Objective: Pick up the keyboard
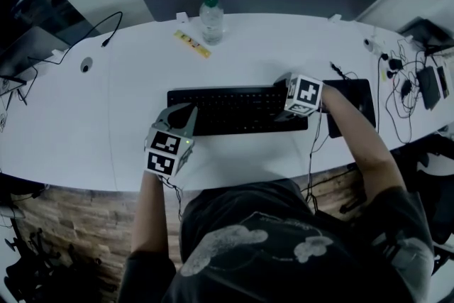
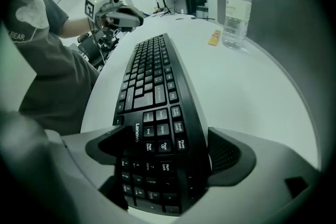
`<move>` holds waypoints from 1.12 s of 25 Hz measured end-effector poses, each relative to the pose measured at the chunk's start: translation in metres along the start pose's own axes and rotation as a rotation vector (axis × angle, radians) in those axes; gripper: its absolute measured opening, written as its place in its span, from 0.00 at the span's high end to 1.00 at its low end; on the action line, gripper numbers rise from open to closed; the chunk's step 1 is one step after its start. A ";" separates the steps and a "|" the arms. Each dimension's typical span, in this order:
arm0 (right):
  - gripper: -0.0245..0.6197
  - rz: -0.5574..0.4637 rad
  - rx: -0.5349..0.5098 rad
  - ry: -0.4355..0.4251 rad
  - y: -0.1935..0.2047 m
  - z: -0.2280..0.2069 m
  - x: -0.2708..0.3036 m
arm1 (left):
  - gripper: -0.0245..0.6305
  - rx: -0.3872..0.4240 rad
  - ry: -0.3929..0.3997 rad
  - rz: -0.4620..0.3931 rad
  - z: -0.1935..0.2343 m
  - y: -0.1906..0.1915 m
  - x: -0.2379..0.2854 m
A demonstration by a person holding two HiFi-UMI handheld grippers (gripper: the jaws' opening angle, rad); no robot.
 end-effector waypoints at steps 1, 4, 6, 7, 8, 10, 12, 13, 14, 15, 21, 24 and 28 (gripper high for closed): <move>0.20 0.015 -0.013 -0.007 0.000 0.000 -0.001 | 0.96 0.000 0.001 0.002 -0.001 0.000 0.000; 0.20 0.079 -0.066 -0.038 0.004 0.002 -0.002 | 0.96 0.010 0.008 0.013 -0.006 0.001 -0.001; 0.20 0.129 -0.071 -0.034 0.003 0.002 -0.002 | 0.96 0.017 0.009 0.021 -0.007 0.003 -0.001; 0.20 0.164 -0.059 -0.034 0.005 0.003 -0.001 | 0.96 0.019 0.008 0.025 -0.007 0.004 -0.001; 0.20 0.201 -0.042 -0.039 0.007 0.006 -0.001 | 0.96 0.019 0.007 0.028 -0.008 0.005 -0.001; 0.20 0.249 -0.013 -0.063 0.009 0.014 -0.001 | 0.96 0.021 0.007 0.034 -0.010 0.007 -0.001; 0.22 0.243 -0.036 -0.054 0.006 0.011 -0.001 | 0.96 0.031 0.008 0.041 -0.013 0.008 0.000; 0.24 0.236 -0.049 -0.048 0.005 0.009 -0.001 | 0.96 0.038 0.008 0.044 -0.015 0.008 0.000; 0.25 0.232 -0.054 -0.045 0.004 0.008 -0.001 | 0.96 0.045 0.008 0.047 -0.016 0.008 0.000; 0.25 0.225 -0.068 -0.035 0.003 0.006 -0.001 | 0.96 0.050 0.007 0.050 -0.016 0.007 -0.001; 0.29 0.221 -0.105 0.002 -0.003 0.000 -0.003 | 0.96 0.069 -0.016 0.061 -0.015 0.008 -0.004; 0.30 0.225 -0.114 0.020 -0.003 0.000 -0.005 | 0.96 0.089 -0.025 0.071 -0.015 0.009 -0.003; 0.31 0.272 -0.011 -0.033 0.010 0.025 -0.011 | 0.96 0.130 -0.027 0.089 -0.013 0.009 0.001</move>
Point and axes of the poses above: the fingertips, and each gripper's own axes: x forward along the fingers, z to its left, y out of its underside, the point moved 2 cm from there along -x, backward along the fingers, and after that the axes turned 12 degrees about -z, right-handed, at the moved point
